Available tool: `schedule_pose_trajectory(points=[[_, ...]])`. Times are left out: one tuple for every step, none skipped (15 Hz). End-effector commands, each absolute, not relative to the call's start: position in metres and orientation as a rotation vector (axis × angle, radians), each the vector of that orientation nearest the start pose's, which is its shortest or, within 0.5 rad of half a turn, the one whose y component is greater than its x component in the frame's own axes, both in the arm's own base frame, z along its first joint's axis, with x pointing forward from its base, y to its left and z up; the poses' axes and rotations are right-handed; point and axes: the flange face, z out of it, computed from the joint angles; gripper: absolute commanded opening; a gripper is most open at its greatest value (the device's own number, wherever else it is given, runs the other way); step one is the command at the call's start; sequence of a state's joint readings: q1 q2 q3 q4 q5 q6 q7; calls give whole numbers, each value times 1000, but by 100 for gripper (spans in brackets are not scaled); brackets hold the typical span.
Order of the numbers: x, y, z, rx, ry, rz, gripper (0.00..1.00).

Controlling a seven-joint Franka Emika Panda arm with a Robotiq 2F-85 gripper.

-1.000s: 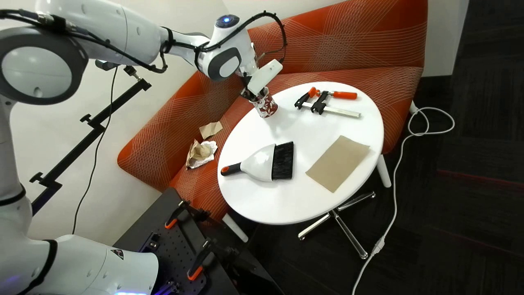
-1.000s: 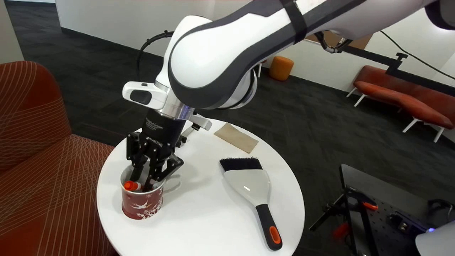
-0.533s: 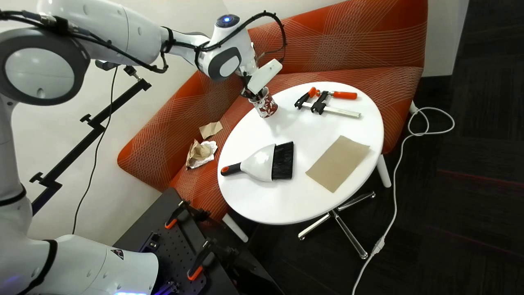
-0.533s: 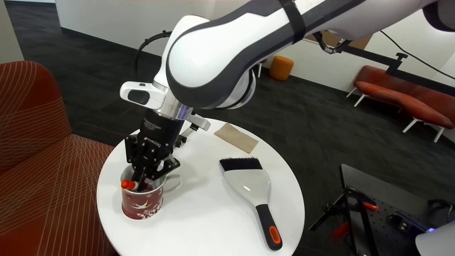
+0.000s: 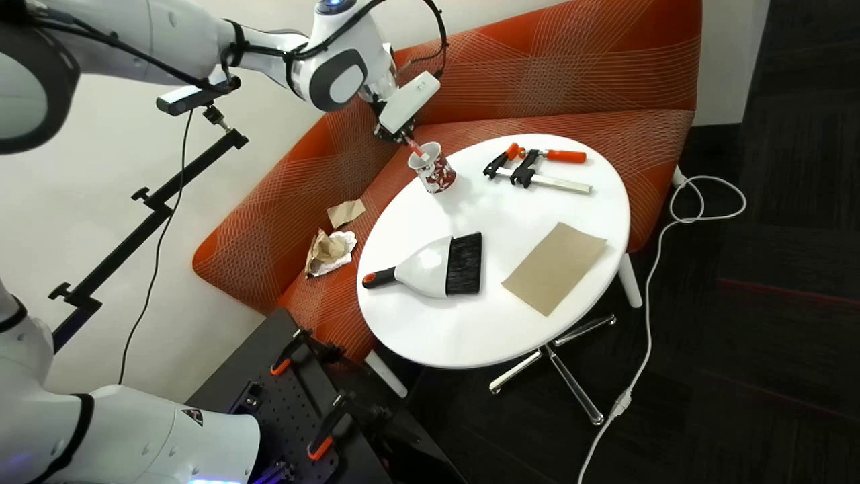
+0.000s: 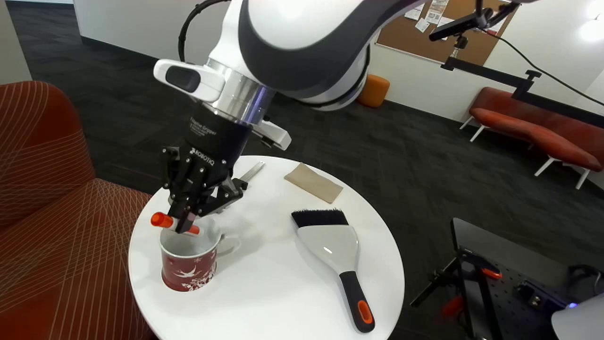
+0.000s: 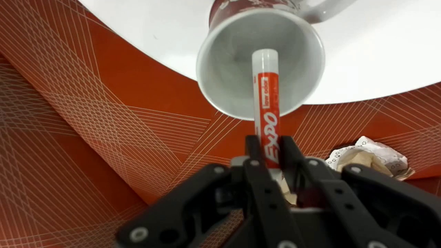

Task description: Remove the marker from the cup and put it on the table

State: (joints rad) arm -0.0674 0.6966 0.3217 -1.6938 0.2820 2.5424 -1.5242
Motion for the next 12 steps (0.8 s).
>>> schedule_pose_trajectory(points=[[640, 138, 270, -2219, -1919, -571, 9], [631, 135, 279, -2246, -1909, -585, 9], [622, 132, 286, -2274, -1899, -591, 9], [612, 128, 292, -2299, -1891, -597, 9], [603, 123, 296, -2328, -1870, -598, 9], [592, 119, 299, -2354, -1850, -591, 9], [583, 116, 301, -2380, -1826, -583, 9], [572, 112, 300, -2400, -1802, -562, 9], [562, 109, 298, -2418, -1775, -542, 9], [554, 106, 294, -2431, -1743, -515, 9], [547, 103, 289, -2445, -1712, -490, 9], [542, 99, 281, -2472, -1674, -456, 9]])
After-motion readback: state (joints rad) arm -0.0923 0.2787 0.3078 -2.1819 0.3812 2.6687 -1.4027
